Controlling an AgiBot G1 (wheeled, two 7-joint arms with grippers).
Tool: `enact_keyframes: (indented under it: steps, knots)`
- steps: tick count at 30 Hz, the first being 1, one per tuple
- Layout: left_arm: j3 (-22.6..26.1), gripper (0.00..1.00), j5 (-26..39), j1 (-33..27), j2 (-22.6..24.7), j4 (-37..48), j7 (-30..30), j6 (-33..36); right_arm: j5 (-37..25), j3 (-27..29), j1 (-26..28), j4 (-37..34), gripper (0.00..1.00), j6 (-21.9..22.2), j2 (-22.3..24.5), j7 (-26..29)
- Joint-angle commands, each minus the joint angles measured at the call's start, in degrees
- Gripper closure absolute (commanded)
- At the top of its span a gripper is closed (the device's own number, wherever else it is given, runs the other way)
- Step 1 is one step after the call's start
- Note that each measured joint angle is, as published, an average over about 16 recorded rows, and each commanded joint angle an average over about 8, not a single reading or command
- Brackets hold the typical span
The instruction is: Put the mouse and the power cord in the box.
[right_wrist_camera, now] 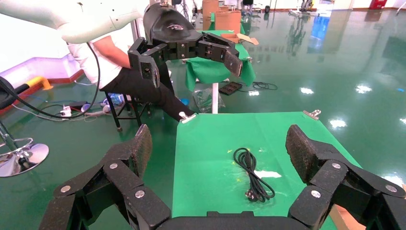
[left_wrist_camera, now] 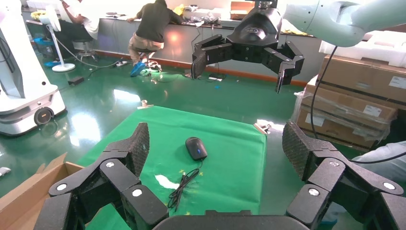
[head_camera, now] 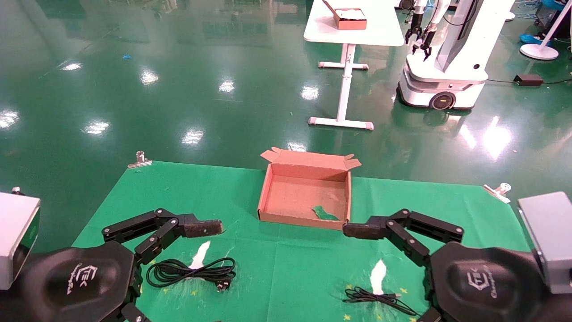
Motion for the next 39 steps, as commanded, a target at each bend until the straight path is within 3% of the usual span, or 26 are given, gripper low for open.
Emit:
enact_keyframes:
  steps: [1,26,32,39]
  knots:
    - [0.0,0.0,0.0,0.0,0.0,0.0,0.0,0.0,0.0,0.0,0.0,0.0,0.0,0.0,0.0,0.0]
    - [0.4,0.0,1.5,-0.6,0.0,0.1,0.7,0.4,-1.0,-0.2,0.5,-0.2,0.0,-0.5,0.3,-0.6]
    - [3.2,0.0,8.5,-3.4,0.7,2.5,3.2,1.9,-5.8,-2.0,2.4,-2.7,0.0,-2.9,1.1,-3.4]
    - [10.2,0.0,24.0,-11.1,4.5,10.4,9.6,3.8,-17.0,-7.9,7.1,-10.6,0.0,-4.9,1.5,-12.3]
